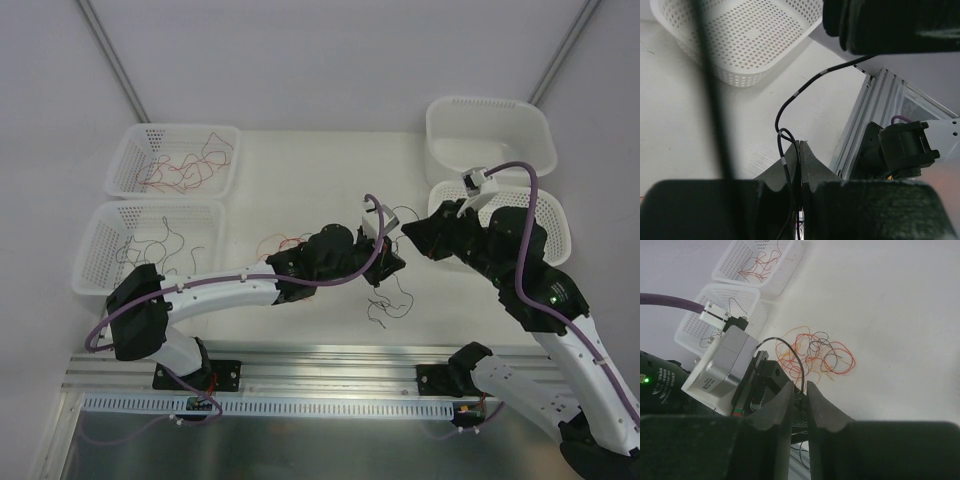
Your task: Untangle the cables
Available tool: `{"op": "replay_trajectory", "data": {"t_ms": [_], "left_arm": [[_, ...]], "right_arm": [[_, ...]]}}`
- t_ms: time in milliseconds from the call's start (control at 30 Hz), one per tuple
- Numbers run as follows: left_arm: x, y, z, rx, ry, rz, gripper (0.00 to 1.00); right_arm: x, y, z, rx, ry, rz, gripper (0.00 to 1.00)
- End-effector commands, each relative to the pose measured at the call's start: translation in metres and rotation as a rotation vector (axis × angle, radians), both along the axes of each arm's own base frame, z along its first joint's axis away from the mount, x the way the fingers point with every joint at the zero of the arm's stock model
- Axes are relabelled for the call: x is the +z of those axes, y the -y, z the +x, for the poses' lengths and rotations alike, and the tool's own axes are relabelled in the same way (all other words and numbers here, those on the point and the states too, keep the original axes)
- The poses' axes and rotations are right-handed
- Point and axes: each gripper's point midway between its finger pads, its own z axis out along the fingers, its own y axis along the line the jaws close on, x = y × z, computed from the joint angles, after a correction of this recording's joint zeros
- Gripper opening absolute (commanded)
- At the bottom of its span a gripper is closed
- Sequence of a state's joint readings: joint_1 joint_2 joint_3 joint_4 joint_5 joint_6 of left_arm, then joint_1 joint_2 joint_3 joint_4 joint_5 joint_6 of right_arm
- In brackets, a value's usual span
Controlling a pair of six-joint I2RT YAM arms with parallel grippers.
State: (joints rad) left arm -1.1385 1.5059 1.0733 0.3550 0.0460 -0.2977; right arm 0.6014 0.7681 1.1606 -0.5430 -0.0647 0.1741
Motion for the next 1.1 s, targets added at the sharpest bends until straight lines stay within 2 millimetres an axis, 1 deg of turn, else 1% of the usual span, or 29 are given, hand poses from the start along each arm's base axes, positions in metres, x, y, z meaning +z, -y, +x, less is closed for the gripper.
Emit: {"op": "replay_trajectory", "data": {"t_ms": [0, 67, 100, 133, 167, 200, 233, 267, 300, 333, 367, 433, 467, 500, 533, 567, 600, 633, 667, 700, 733, 767, 800, 833, 900, 933, 967, 1033, 1067], "left_arm": [[0.053, 0.001, 0.0, 0.011, 0.06, -0.125, 0.0], [0.059, -0.004, 0.003, 0.032, 0.061, -0.121, 0.0], [0.067, -0.004, 0.003, 0.034, 0.076, -0.125, 0.0], [0.066, -0.007, 0.006, 0.051, 0.077, -0.105, 0.0], [0.071, -0.012, 0.012, 0.083, 0.09, -0.098, 0.0], [0.08, -0.013, 0.015, 0.096, 0.097, -0.103, 0.0], [0.078, -0.017, 0.018, 0.105, 0.089, -0.076, 0.0], [0.083, -0.021, 0.02, 0.111, 0.094, -0.08, 0.0], [0.09, -0.027, 0.028, 0.135, 0.1, -0.087, 0.0], [0.093, -0.032, 0.033, 0.151, 0.1, -0.09, 0.0], [0.096, -0.04, 0.037, 0.171, 0.098, -0.089, 0.0], [0.102, -0.059, 0.055, 0.227, 0.104, -0.087, 0.0], [0.107, -0.07, 0.059, 0.252, 0.105, -0.085, 0.0], [0.109, -0.086, 0.075, 0.302, 0.106, -0.081, 0.0], [0.117, -0.099, 0.078, 0.326, 0.109, -0.095, 0.0], [0.114, -0.11, 0.082, 0.347, 0.092, -0.08, 0.0], [0.115, -0.13, 0.099, 0.404, 0.089, -0.072, 0.0], [0.122, -0.145, 0.101, 0.433, 0.095, -0.076, 0.0], [0.115, -0.16, 0.106, 0.469, 0.085, -0.038, 0.0], [0.115, -0.182, 0.118, 0.539, 0.087, -0.027, 0.0], [0.122, -0.2, 0.12, 0.578, 0.1, -0.031, 0.0], [0.112, -0.217, 0.122, 0.619, 0.087, 0.005, 0.0], [0.11, -0.231, 0.125, 0.656, 0.085, 0.018, 0.0], [0.115, -0.262, 0.132, 0.747, 0.097, 0.016, 0.0], [0.1, -0.294, 0.135, 0.823, 0.075, 0.058, 0.0], [0.102, -0.321, 0.138, 0.887, 0.08, 0.054, 0.0], [0.093, -0.336, 0.139, 0.925, 0.063, 0.071, 0.0], [0.087, -0.362, 0.136, 0.979, 0.048, 0.091, 0.0], [0.079, -0.386, 0.139, 1.044, 0.033, 0.112, 0.0]], "right_arm": [[0.005, 0.003, -0.003, -0.004, 0.03, 0.009, 0.21], [0.004, 0.008, -0.006, -0.009, 0.047, -0.011, 0.38], [0.002, 0.012, -0.008, -0.013, 0.046, -0.027, 0.58], [0.005, 0.018, -0.011, -0.025, 0.062, -0.031, 0.66], [0.005, 0.022, -0.013, -0.028, 0.079, -0.052, 0.73], [0.004, 0.026, -0.016, -0.029, 0.083, -0.068, 0.85], [0.005, 0.028, -0.019, -0.024, 0.094, -0.075, 0.89], [0.007, 0.037, -0.021, -0.051, 0.117, -0.084, 0.93], [0.005, 0.042, -0.024, -0.055, 0.127, -0.107, 0.99], [0.005, 0.047, -0.025, -0.068, 0.138, -0.119, 1.0], [0.007, 0.053, -0.031, -0.075, 0.16, -0.116, 0.97], [0.004, 0.062, -0.034, -0.099, 0.177, -0.139, 0.97], [-0.001, 0.066, -0.035, -0.105, 0.178, -0.159, 0.97], [0.0, 0.071, -0.039, -0.114, 0.193, -0.158, 0.97], [-0.001, 0.076, -0.039, -0.131, 0.198, -0.166, 0.97], [-0.004, 0.078, -0.04, -0.136, 0.193, -0.173, 0.97], [-0.004, 0.081, -0.043, -0.141, 0.204, -0.169, 0.97], [-0.005, 0.082, -0.044, -0.145, 0.204, -0.173, 0.97], [-0.008, 0.084, -0.045, -0.147, 0.201, -0.177, 0.97], [-0.009, 0.085, -0.045, -0.148, 0.201, -0.178, 0.97], [-0.011, 0.085, -0.046, -0.149, 0.195, -0.183, 0.97], [-0.015, 0.085, -0.046, -0.144, 0.186, -0.192, 0.97], [-0.017, 0.084, -0.045, -0.14, 0.178, -0.196, 0.97], [-0.019, 0.083, -0.044, -0.14, 0.173, -0.198, 0.97], [-0.026, 0.078, -0.043, -0.123, 0.155, -0.197, 0.97], [-0.025, 0.076, -0.042, -0.119, 0.157, -0.189, 0.97], [-0.027, 0.074, -0.041, -0.114, 0.153, -0.186, 0.97], [-0.032, 0.067, -0.038, -0.096, 0.137, -0.186, 0.97], [-0.032, 0.064, -0.038, -0.086, 0.13, -0.178, 0.97]]}}
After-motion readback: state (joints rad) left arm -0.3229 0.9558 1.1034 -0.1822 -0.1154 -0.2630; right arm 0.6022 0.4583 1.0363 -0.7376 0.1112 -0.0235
